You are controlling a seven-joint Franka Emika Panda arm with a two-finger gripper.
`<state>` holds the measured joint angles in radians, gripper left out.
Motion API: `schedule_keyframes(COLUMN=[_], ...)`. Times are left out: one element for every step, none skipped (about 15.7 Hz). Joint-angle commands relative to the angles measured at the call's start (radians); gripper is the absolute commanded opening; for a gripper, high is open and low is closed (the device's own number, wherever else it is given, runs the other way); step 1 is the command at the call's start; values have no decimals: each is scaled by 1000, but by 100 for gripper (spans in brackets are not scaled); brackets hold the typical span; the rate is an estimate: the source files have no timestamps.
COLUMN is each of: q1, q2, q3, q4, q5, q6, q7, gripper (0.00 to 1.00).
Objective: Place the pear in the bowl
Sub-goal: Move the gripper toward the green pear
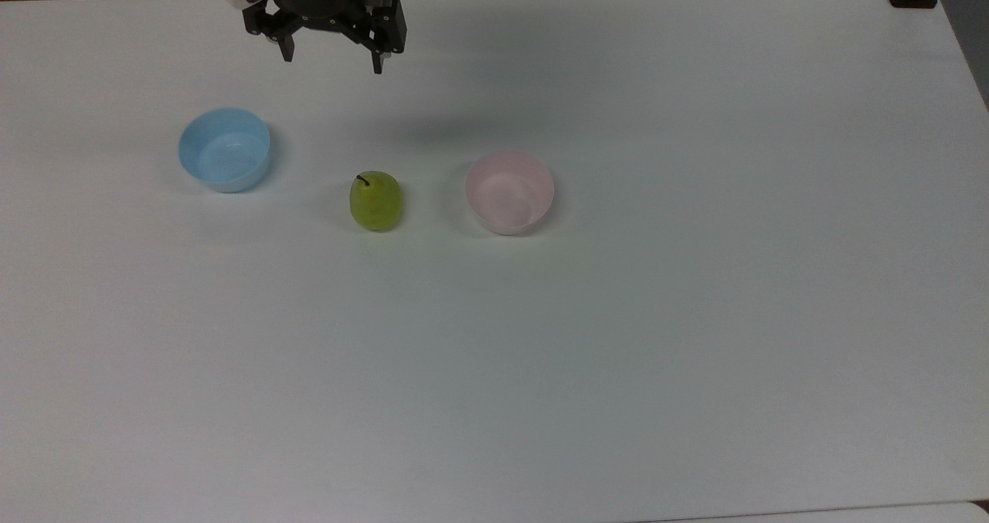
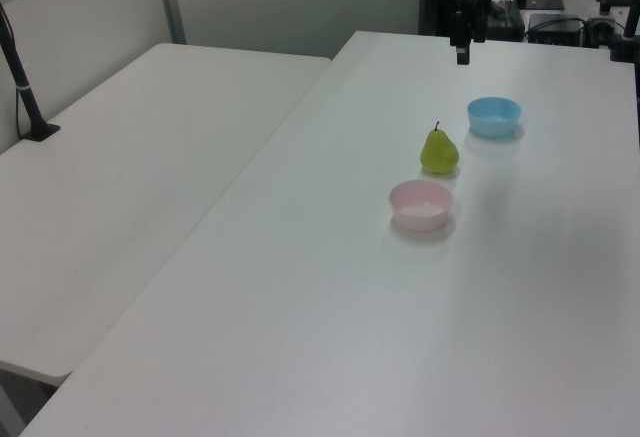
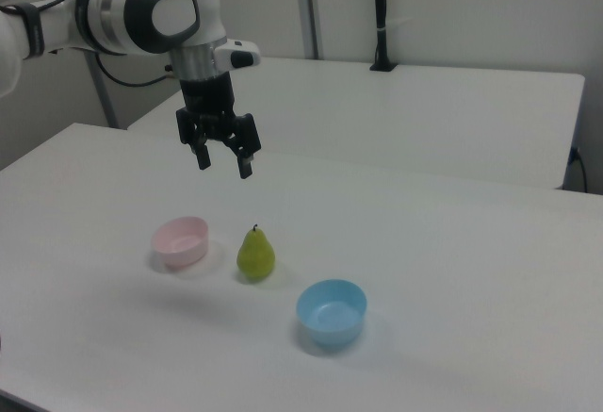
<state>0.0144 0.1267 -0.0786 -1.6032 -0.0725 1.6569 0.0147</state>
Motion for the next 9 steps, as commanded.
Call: schedule_keyframes(q1=[15, 15, 16, 15, 15, 15, 15, 16, 16], q2=[2, 2, 2, 2, 2, 2, 4, 5, 7], q3=[-6, -6, -6, -6, -7, -9, -13, -15, -15], q4=[-12, -12, -12, -12, -11, -11, -11, -11, -6], q5=[-7, -6, -6, -6, -4, -3, 2, 8, 14], q6=[6, 6, 6, 6, 7, 7, 7, 9, 9], q7=[11, 10, 10, 7, 7, 7, 7, 7, 7], gripper=[100, 100, 100, 100, 100, 100, 100, 100, 100])
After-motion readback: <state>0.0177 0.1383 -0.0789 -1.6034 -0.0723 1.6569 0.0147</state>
